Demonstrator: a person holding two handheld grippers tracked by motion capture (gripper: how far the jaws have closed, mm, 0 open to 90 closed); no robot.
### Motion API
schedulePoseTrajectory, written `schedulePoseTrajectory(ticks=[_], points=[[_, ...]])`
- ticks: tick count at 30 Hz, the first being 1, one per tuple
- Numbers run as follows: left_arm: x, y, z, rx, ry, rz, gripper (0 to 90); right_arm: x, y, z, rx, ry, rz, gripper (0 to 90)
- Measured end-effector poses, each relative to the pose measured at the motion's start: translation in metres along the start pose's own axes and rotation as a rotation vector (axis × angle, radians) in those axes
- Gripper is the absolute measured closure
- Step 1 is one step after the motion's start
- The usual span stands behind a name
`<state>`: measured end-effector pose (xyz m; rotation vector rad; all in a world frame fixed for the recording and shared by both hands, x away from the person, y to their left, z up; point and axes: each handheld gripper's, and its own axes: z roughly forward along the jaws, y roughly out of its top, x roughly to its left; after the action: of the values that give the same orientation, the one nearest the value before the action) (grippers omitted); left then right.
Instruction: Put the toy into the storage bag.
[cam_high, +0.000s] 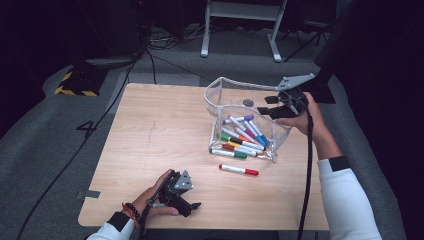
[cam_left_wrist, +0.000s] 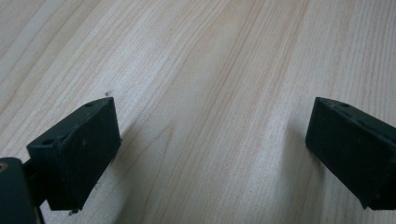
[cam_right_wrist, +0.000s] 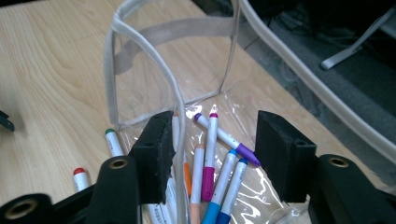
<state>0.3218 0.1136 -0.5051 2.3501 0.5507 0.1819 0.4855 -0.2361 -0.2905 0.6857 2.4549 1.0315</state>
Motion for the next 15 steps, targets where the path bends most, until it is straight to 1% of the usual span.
schedulePoseTrajectory(ticks=[2,3,4,6,7,9,10,15], points=[[0.000,0.000,0.000,0.000,0.001,0.000,3.4,0.003,-0.005,-0.013,-0.044,-0.011,0.008,46.1],[0.000,0.000,0.000,0.000,0.000,0.000,3.4,0.004,-0.008,-0.018,-0.066,-0.001,0.014,45.7],[0.000,0.000,0.000,0.000,0.001,0.000,3.4,0.007,-0.013,-0.027,-0.092,0.003,0.012,45.2],[0.000,0.000,0.000,0.000,0.000,0.000,3.4,0.012,-0.018,-0.036,-0.108,-0.008,0.003,42.9],[0.000,0.000,0.000,0.000,0.000,0.000,3.4,0.014,-0.022,-0.041,-0.119,-0.001,0.001,42.9],[0.000,0.000,0.000,0.000,0.001,0.000,3.4,0.019,-0.029,-0.048,-0.137,-0.008,-0.006,42.9],[0.000,0.000,0.000,0.000,-0.002,0.000,3.4,0.022,-0.034,-0.052,-0.148,0.003,-0.007,42.4],[0.000,0.000,0.000,0.000,0.001,0.000,3.3,0.036,-0.055,-0.061,-0.161,0.001,-0.020,41.2]])
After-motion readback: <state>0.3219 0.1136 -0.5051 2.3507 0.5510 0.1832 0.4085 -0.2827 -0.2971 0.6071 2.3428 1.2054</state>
